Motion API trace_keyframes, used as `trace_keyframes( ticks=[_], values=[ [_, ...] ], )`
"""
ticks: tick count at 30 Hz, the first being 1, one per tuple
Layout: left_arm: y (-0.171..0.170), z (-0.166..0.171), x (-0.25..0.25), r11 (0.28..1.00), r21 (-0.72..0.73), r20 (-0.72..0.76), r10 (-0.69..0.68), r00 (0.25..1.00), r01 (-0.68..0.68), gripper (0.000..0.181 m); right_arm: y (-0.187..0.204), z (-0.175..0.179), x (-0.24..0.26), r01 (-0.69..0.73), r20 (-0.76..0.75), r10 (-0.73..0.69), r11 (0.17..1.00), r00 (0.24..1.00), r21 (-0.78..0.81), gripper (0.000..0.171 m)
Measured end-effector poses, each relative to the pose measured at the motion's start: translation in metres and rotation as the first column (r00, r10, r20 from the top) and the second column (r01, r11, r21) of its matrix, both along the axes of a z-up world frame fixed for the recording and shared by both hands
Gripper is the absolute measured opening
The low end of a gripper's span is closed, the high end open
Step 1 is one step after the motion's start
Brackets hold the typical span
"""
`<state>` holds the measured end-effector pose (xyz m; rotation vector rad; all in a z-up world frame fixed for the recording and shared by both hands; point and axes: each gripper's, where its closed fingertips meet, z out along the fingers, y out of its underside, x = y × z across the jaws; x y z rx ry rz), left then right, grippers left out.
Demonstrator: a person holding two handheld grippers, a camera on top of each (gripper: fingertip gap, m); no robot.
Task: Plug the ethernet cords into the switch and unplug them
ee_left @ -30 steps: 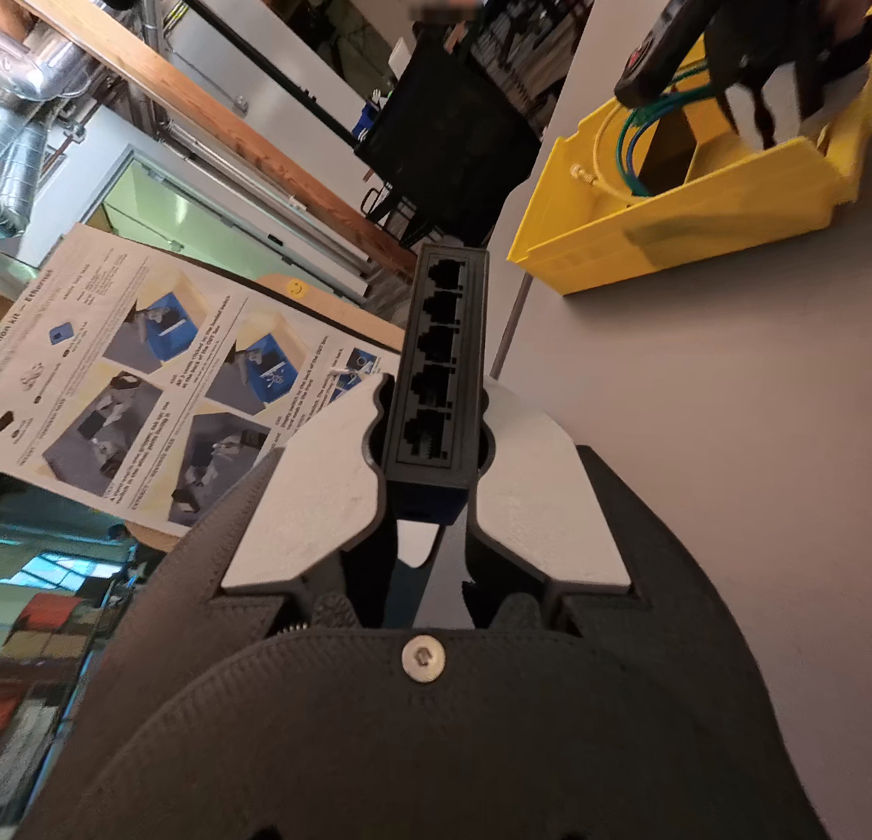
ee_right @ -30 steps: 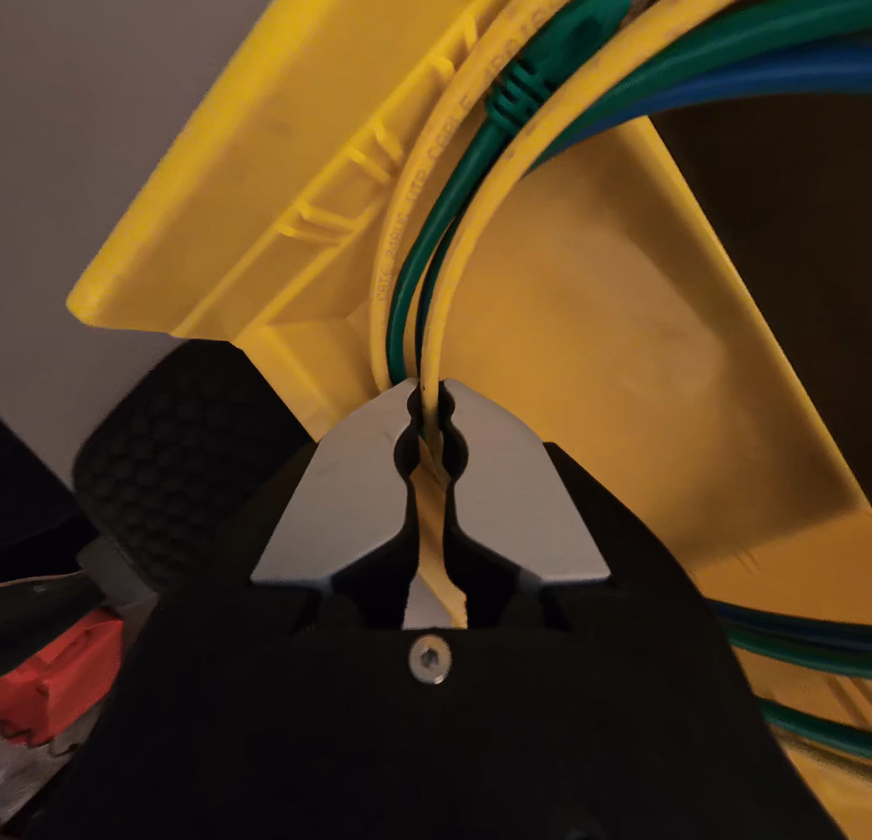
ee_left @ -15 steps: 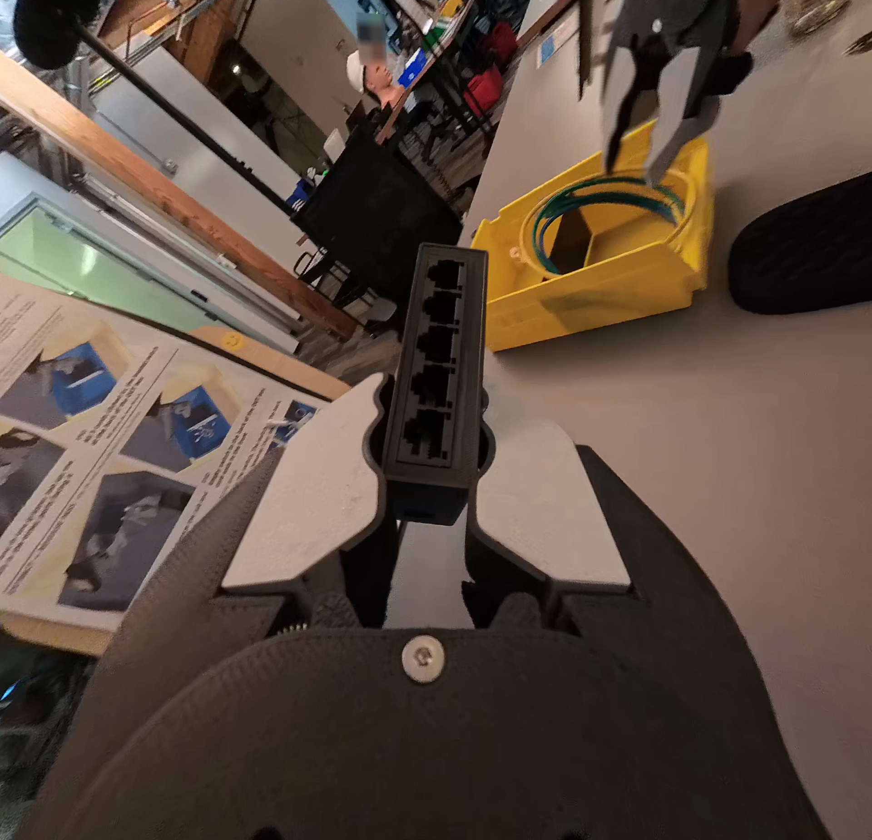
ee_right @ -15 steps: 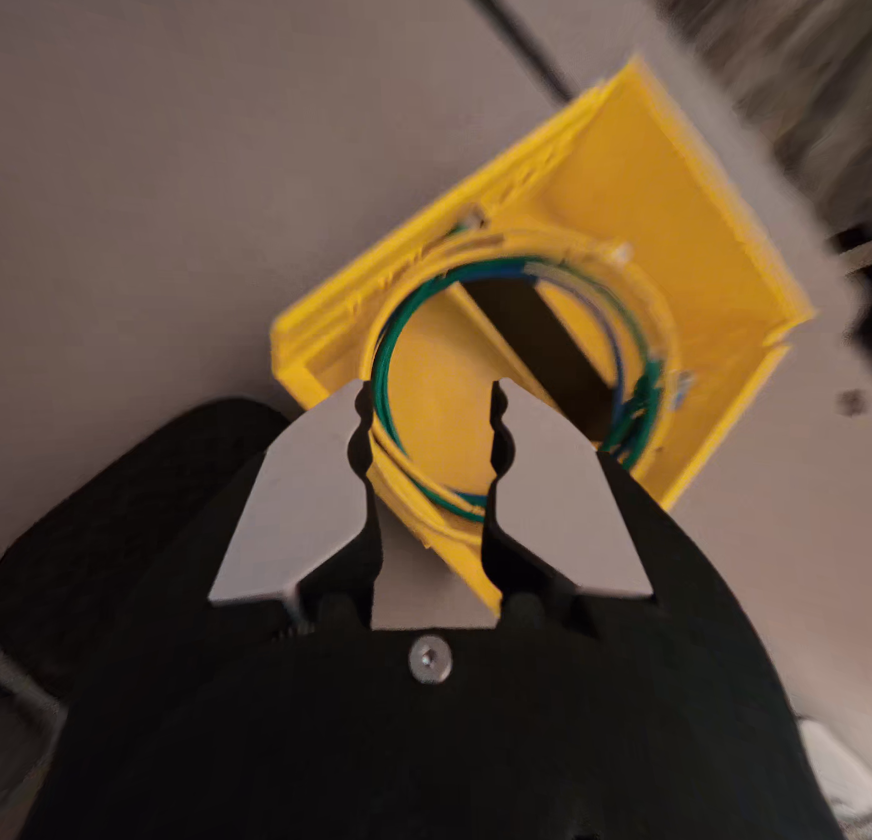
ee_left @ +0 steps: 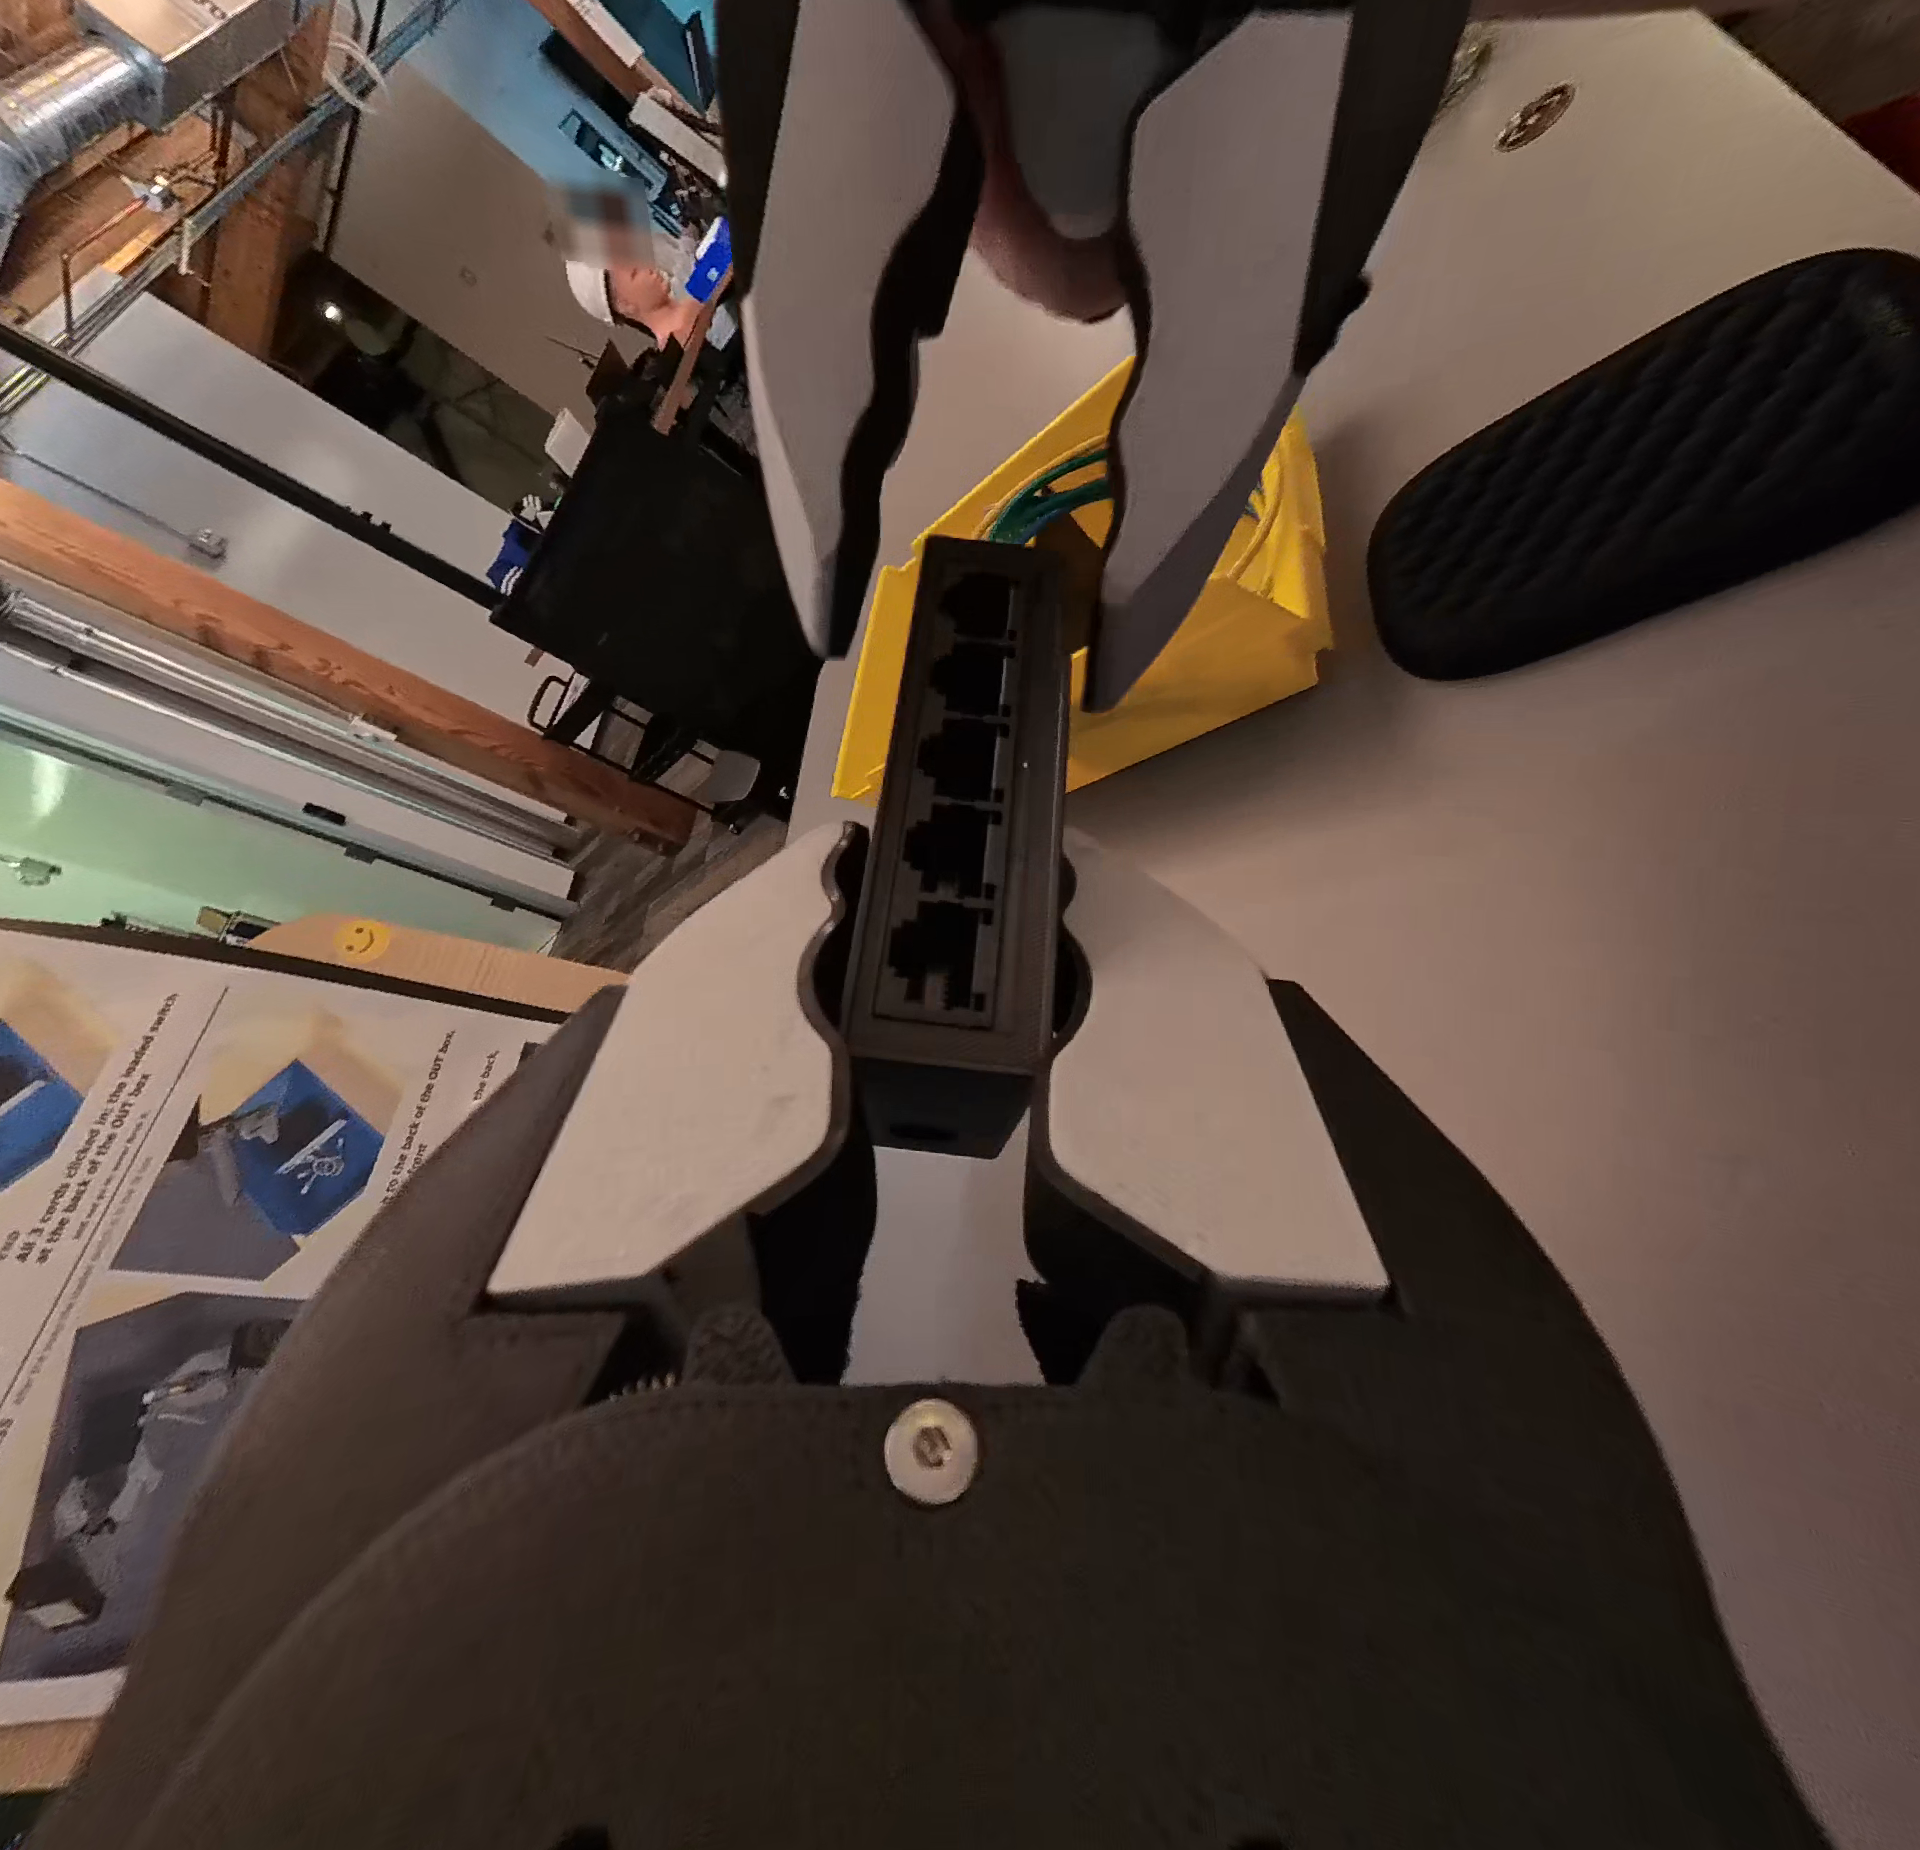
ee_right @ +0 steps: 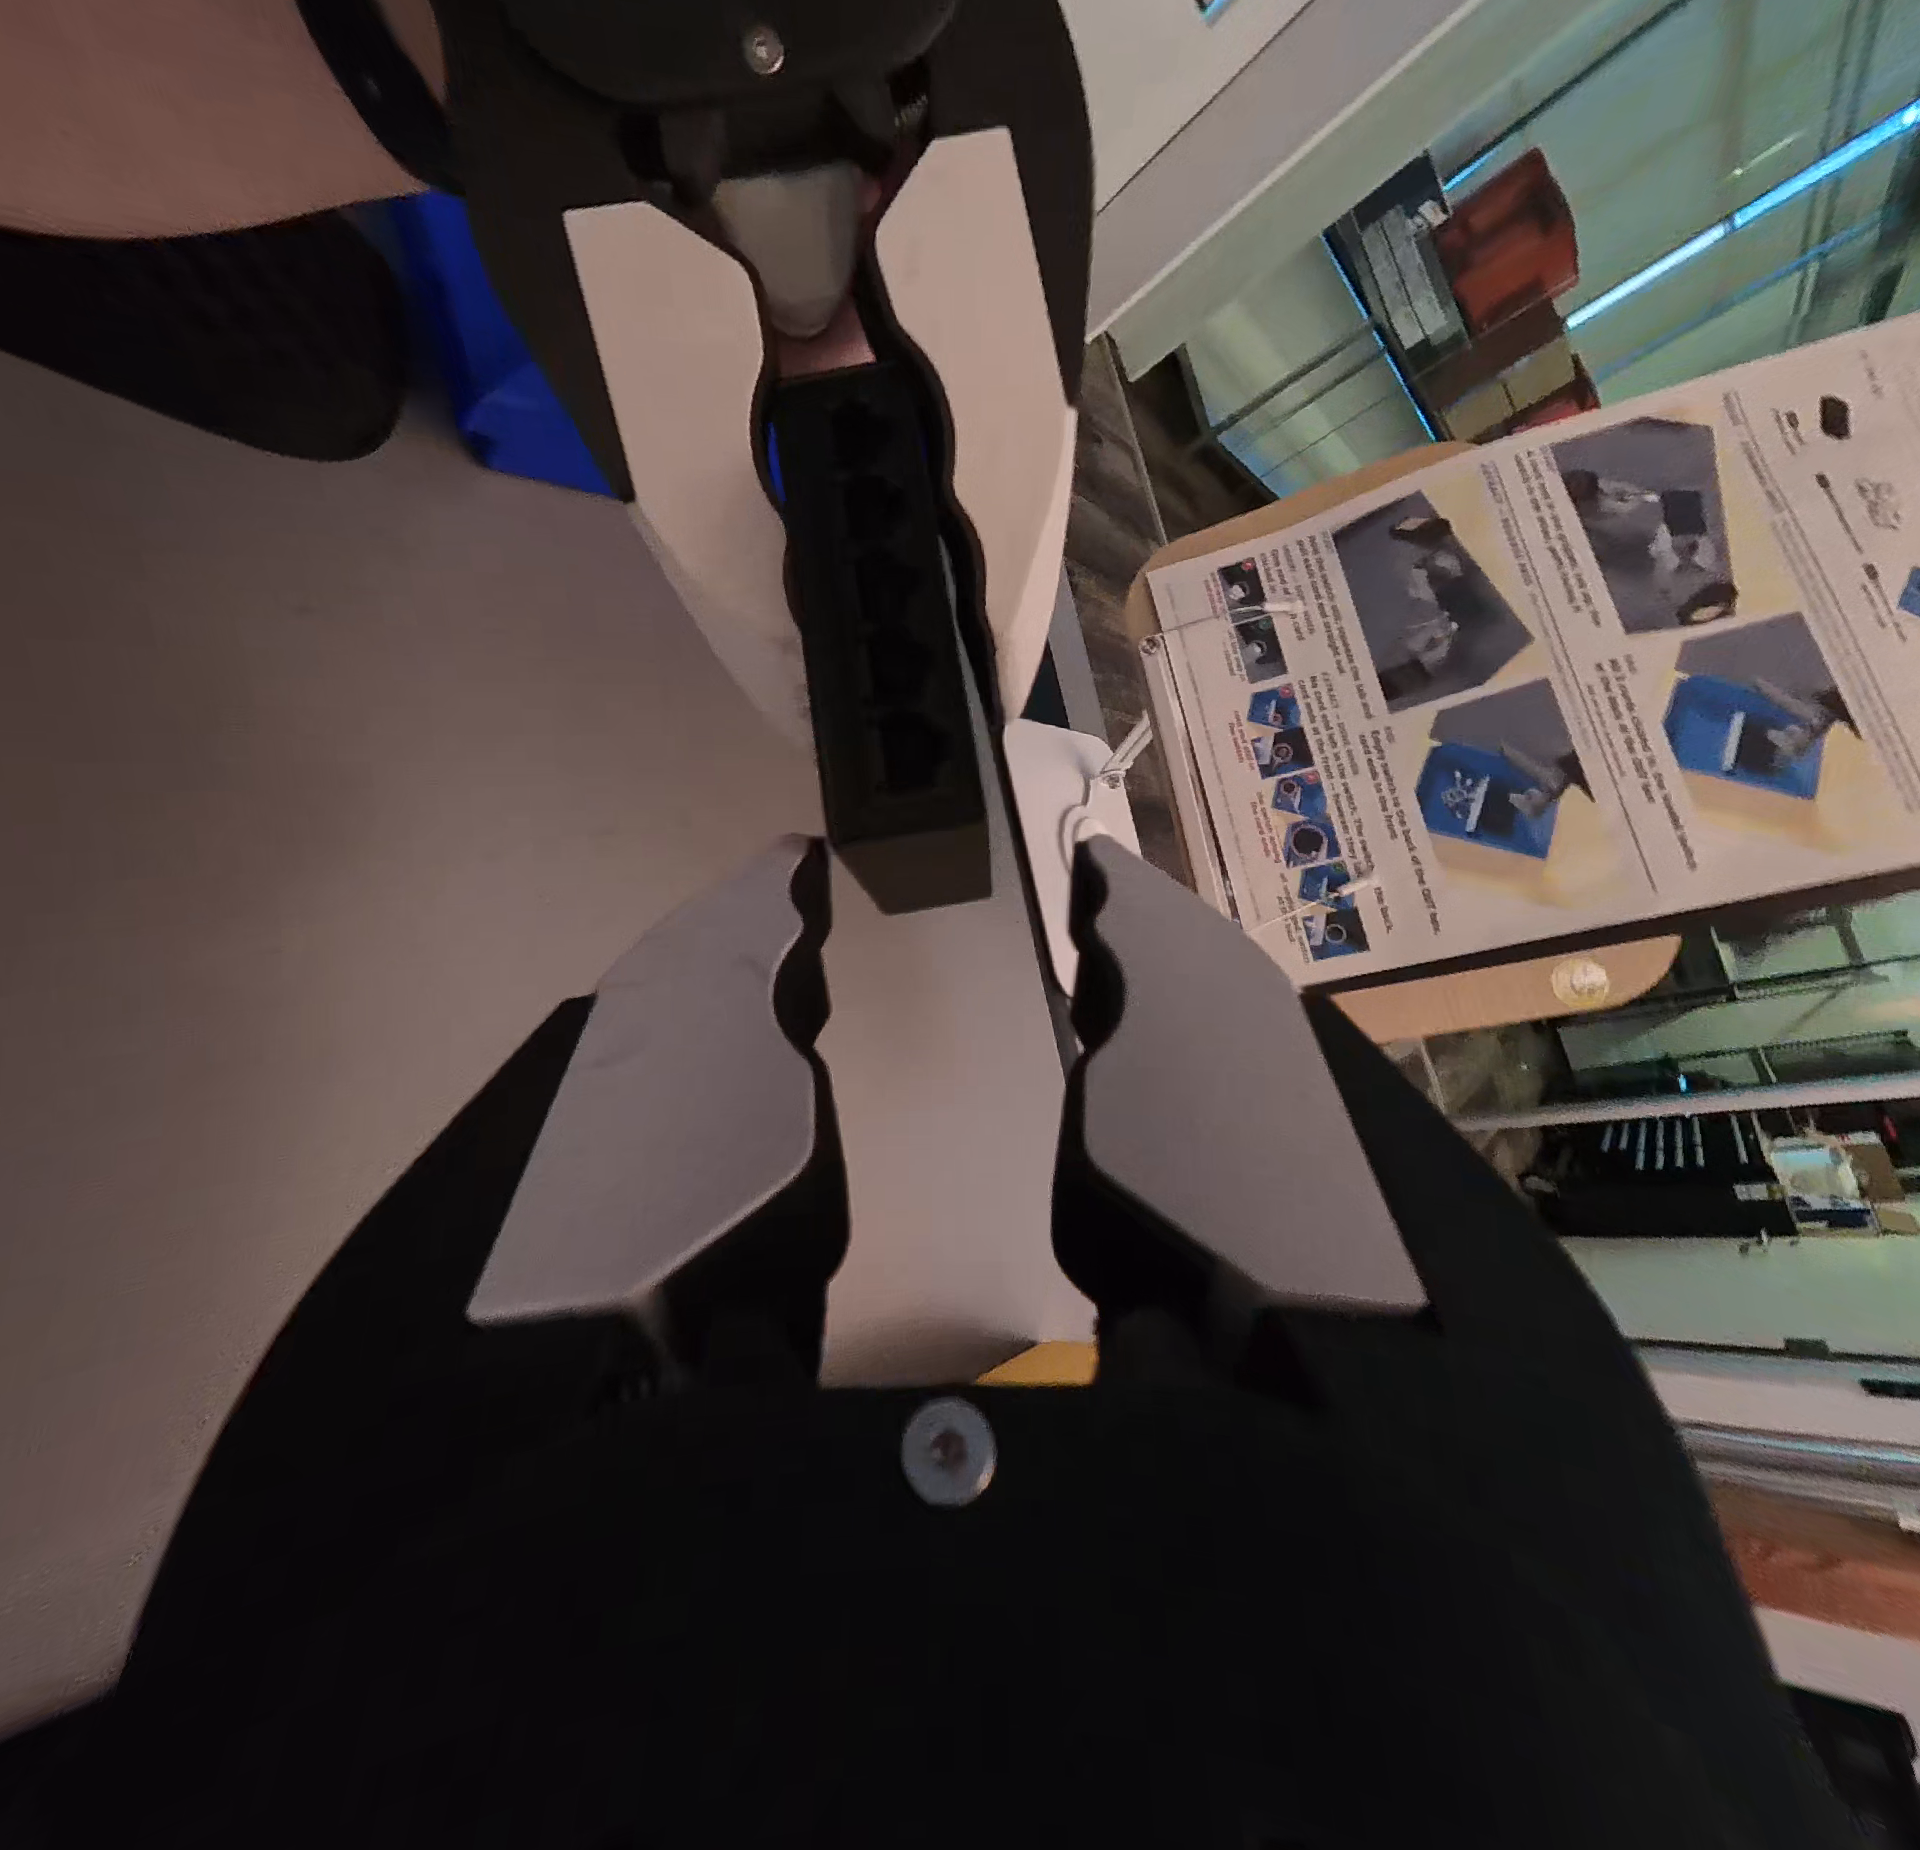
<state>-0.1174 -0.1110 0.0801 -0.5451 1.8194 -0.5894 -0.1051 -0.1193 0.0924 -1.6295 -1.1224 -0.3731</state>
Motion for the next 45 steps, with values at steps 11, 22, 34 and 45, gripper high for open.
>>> trace_keyframes(
  ticks=[11, 22, 34, 45],
  values=[
    [0.028, 0.01, -0.005, 0.995, -0.085, 0.035, 0.058, 0.998, -0.055, 0.038, 0.011, 0.009, 0.033, 0.065, 0.194, -0.075, 0.996, 0.978, 0.058, 0.028],
    [0.075, 0.031, -0.032, 0.969, -0.047, 0.085, 0.245, 0.966, -0.242, 0.032, 0.017, -0.098, 0.353, 0.718, 0.668, -0.321, 0.505, 0.672, -0.479, 0.028],
    [0.087, 0.023, -0.028, 0.965, -0.03, 0.059, 0.262, 0.963, -0.261, 0.027, 0.042, -0.174, 0.356, 0.576, 0.55, -0.182, 0.165, 0.815, -0.8, 0.028],
    [0.09, 0.018, -0.021, 0.966, -0.036, 0.043, 0.258, 0.965, -0.257, 0.026, 0.028, -0.212, 0.366, 0.222, 0.125, -0.577, 0.101, 0.807, -0.97, 0.028]
  ],
)
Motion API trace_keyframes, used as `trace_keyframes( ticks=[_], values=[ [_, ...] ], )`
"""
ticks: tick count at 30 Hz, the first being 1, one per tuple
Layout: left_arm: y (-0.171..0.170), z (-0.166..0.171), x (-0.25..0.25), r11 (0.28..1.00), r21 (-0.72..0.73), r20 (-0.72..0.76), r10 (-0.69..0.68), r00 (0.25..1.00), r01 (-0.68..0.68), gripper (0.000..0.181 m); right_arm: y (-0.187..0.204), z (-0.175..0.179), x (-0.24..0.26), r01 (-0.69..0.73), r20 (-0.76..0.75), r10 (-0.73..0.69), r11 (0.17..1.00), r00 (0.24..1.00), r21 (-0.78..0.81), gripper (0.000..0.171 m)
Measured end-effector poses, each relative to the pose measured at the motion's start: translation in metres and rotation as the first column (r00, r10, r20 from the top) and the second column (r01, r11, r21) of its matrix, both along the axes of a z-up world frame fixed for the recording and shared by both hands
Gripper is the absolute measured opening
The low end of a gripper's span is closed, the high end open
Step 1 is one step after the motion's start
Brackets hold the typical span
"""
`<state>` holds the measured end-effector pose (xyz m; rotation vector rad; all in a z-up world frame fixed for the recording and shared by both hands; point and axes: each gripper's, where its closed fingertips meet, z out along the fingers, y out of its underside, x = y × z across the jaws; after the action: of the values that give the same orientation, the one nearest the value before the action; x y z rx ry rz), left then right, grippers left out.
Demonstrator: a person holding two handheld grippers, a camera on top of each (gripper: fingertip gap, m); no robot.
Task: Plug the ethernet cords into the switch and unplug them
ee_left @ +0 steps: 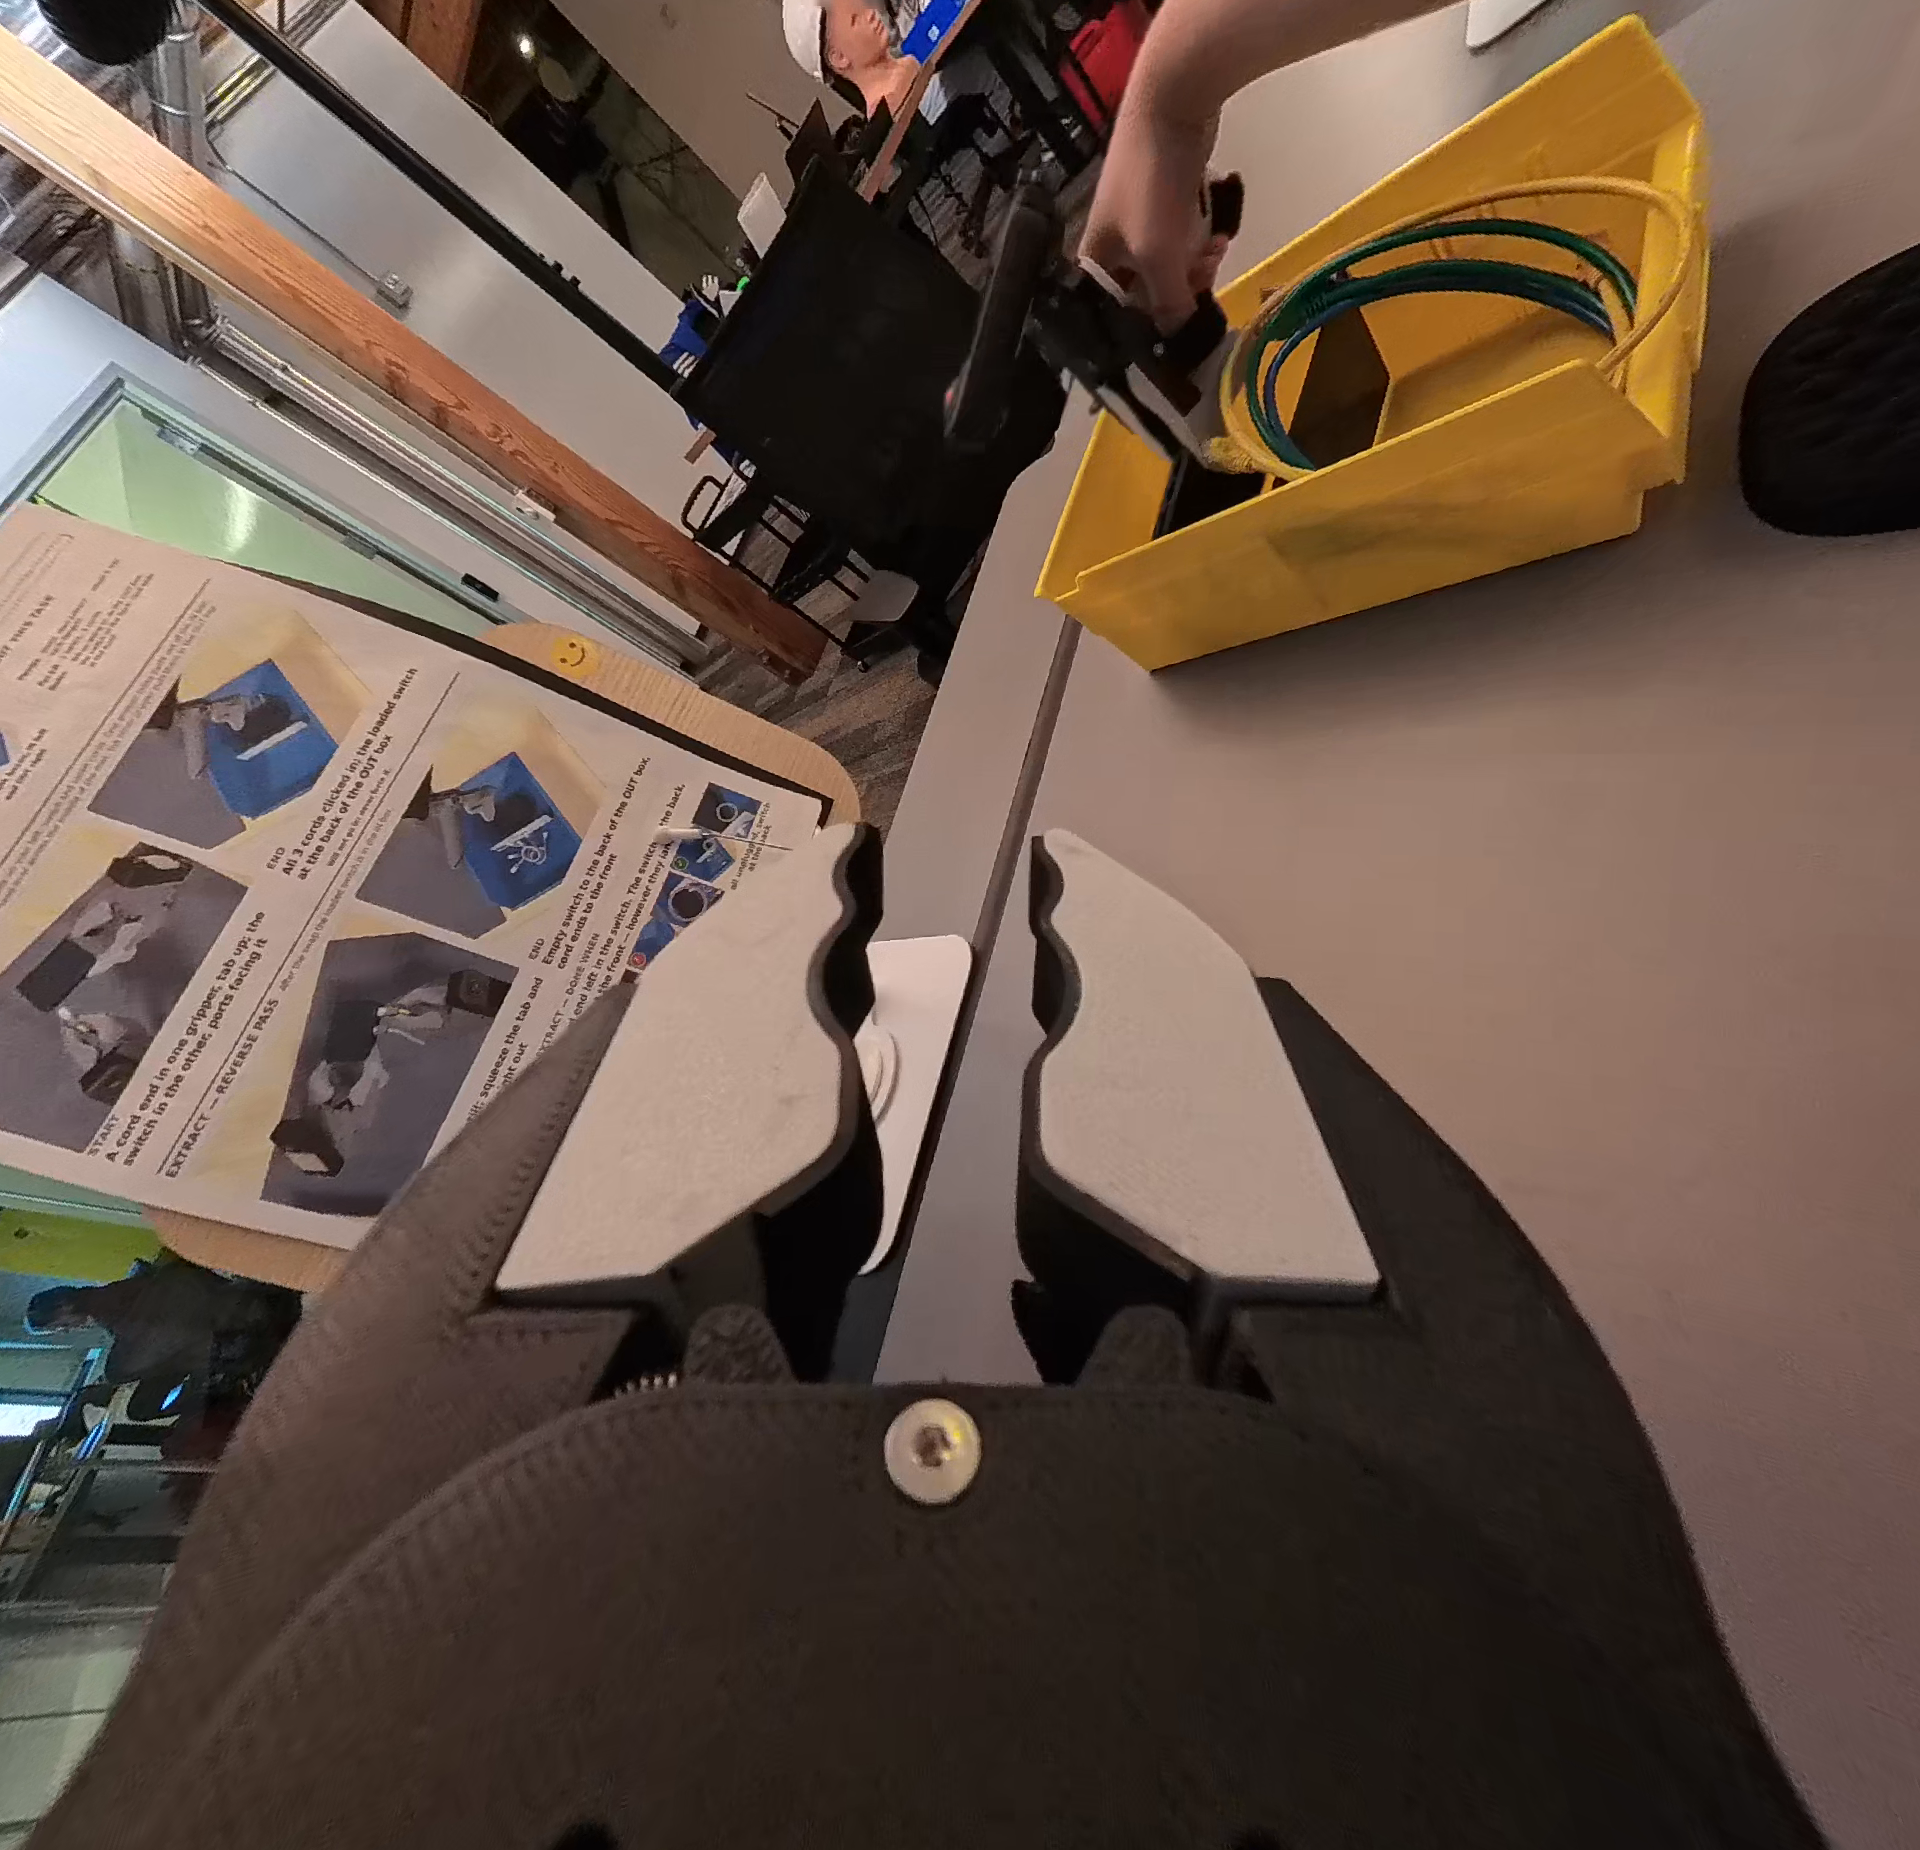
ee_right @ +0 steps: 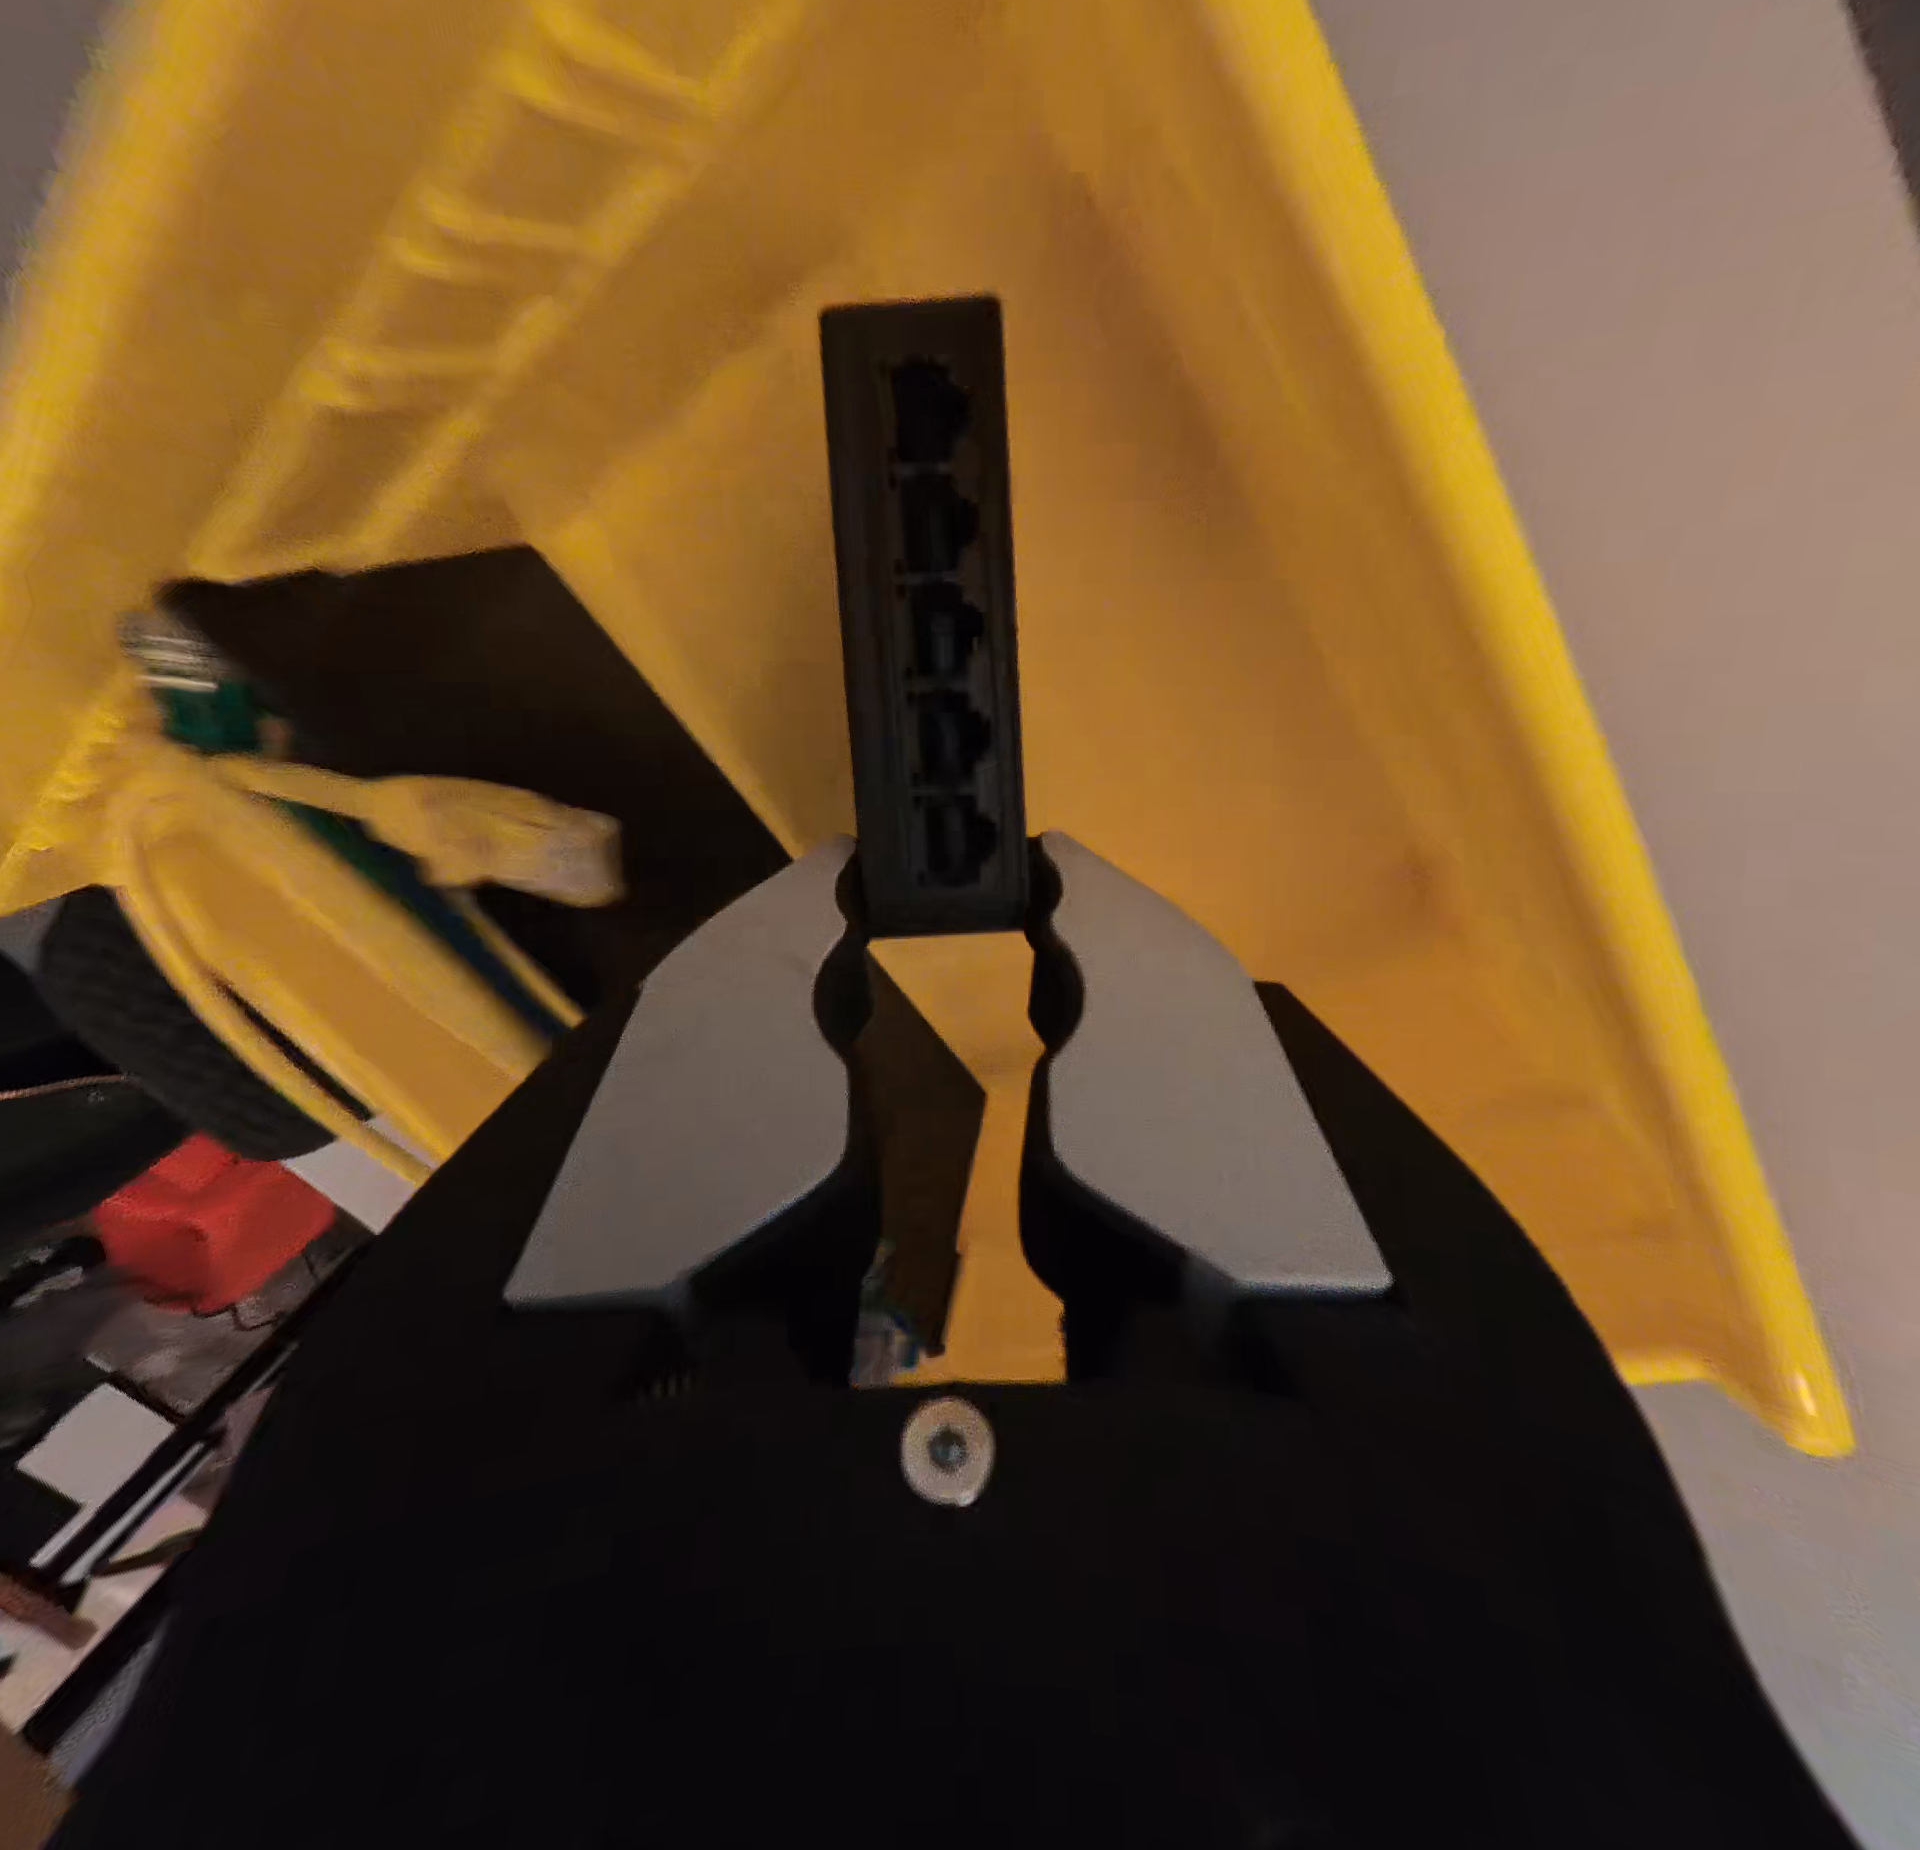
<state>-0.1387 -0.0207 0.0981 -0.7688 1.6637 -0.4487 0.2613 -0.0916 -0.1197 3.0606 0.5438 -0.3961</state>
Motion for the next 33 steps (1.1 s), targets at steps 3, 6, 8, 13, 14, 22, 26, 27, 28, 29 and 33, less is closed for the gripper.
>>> trace_keyframes(
  ticks=[3, 6, 8, 13, 14, 22, 26, 27, 28, 29, 33],
  values=[
    [-0.002, 0.001, 0.002, 1.0, -0.001, 0.004, -0.005, 1.0, 0.005, 0.026, -0.011, -0.017, 0.016, 0.028, 0.084, -0.025, 0.999, 0.996, -0.033, 0.032],
    [-0.005, 0.001, 0.003, 1.0, -0.001, 0.006, -0.016, 1.0, 0.016, 0.026, -0.003, -0.019, 0.023, 0.01, 0.153, -0.016, 0.999, 0.988, 0.043, 0.03],
    [-0.006, 0.002, 0.002, 1.0, -0.001, 0.008, -0.018, 1.0, 0.018, 0.027, 0.012, -0.006, 0.027, -0.016, 0.215, -0.022, 0.985, 0.976, 0.171, 0.031],
    [-0.005, 0.009, -0.004, 1.0, 0.007, 0.03, -0.006, 1.0, 0.006, 0.027, 0.015, 0.082, 0.058, -0.124, 0.515, -0.195, 0.844, 0.835, 0.521, 0.038],
    [-0.002, 0.013, -0.007, 1.0, 0.011, 0.042, 0.008, 0.999, -0.008, 0.028, 0.006, 0.11, 0.064, -0.138, 0.544, -0.302, 0.767, 0.783, 0.626, 0.039],
    [0.076, 0.078, -0.09, 0.844, -0.137, 0.262, 0.536, 0.802, -0.519, 0.032, -0.143, 0.117, 0.026, 0.353, -0.077, -0.691, 0.268, 0.719, 0.897, 0.055],
    [0.12, 0.065, -0.175, 0.542, -0.418, 0.118, 0.828, 0.548, -0.729, 0.036, -0.173, 0.062, 0.007, 0.471, -0.075, -0.718, 0.371, 0.692, 0.8, 0.052],
    [0.13, 0.052, -0.196, 0.447, -0.461, 0.033, 0.872, 0.489, -0.767, 0.04, -0.179, 0.05, 0.009, 0.477, -0.032, -0.739, 0.4, 0.673, 0.783, 0.049],
    [0.139, 0.04, -0.215, 0.372, -0.486, -0.027, 0.898, 0.439, -0.791, 0.051, -0.184, 0.04, 0.014, 0.473, 0.015, -0.761, 0.419, 0.649, 0.775, 0.043],
    [0.147, 0.028, -0.232, 0.314, -0.507, -0.063, 0.916, 0.397, -0.803, 0.06, -0.185, 0.033, 0.016, 0.474, 0.032, -0.767, 0.428, 0.641, 0.77, 0.042],
    [0.156, -0.044, -0.288, 0.157, -0.56, -0.188, 0.932, 0.31, -0.814, 0.072, -0.169, 0.021, 0.003, 0.55, -0.126, -0.756, 0.34, 0.642, 0.763, 0.007]
  ],
)
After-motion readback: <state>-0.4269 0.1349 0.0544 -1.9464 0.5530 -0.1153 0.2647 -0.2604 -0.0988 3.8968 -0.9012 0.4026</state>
